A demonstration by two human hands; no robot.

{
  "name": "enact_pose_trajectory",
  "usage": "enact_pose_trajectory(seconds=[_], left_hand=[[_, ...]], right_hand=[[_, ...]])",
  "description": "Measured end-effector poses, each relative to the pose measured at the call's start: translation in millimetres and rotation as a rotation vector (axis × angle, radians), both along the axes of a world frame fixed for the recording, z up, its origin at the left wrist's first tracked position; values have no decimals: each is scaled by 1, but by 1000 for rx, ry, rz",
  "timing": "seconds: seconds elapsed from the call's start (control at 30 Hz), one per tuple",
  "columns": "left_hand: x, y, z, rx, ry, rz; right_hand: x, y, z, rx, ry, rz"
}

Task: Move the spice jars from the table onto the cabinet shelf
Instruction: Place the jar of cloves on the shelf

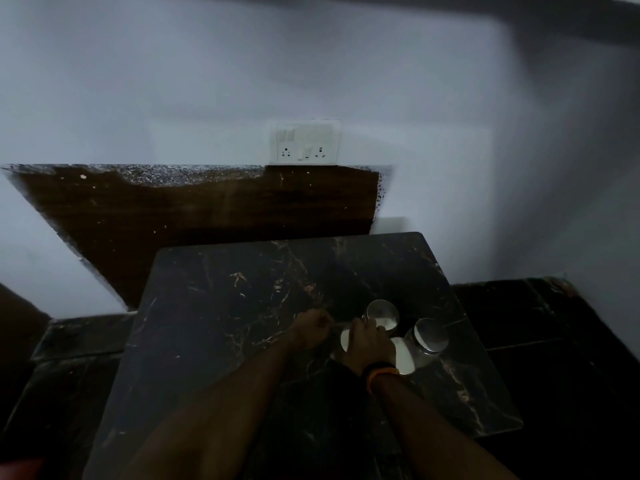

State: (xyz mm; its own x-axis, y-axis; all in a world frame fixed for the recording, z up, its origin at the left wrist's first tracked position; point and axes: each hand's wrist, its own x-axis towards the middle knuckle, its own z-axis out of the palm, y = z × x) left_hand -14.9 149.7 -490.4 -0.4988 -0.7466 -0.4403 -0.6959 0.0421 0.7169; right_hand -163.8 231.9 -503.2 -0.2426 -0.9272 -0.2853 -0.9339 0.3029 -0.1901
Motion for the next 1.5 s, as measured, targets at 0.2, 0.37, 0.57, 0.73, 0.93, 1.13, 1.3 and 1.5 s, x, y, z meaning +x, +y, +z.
enact_pose_trajectory(seconds=[0.2,0.37,0.57,0.73,0.93,1.13,1.3,1.5], left_hand=[[13,4,7,36,30,50],[20,9,16,208,166,257],[30,16,18,510,476,653],[42,17,17,904,864,780],[47,22,36,939,1274,741],[49,26,58,766,1450,658],[45,30,80,511,1379,581],[45,36,98,279,1255,586]], right_hand=[[4,-8,-5,33,22,-4],[4,-17,9,-5,-130,-25],[-7,-50,58,-30,-452,80],[-9,-63,109,-59,-698,193],[-11,-64,148,-161,-904,323],[-3,-59,151,-331,-1064,215],[18,-54,138,-548,-1131,7],[23,-57,140,-588,-1375,-190]])
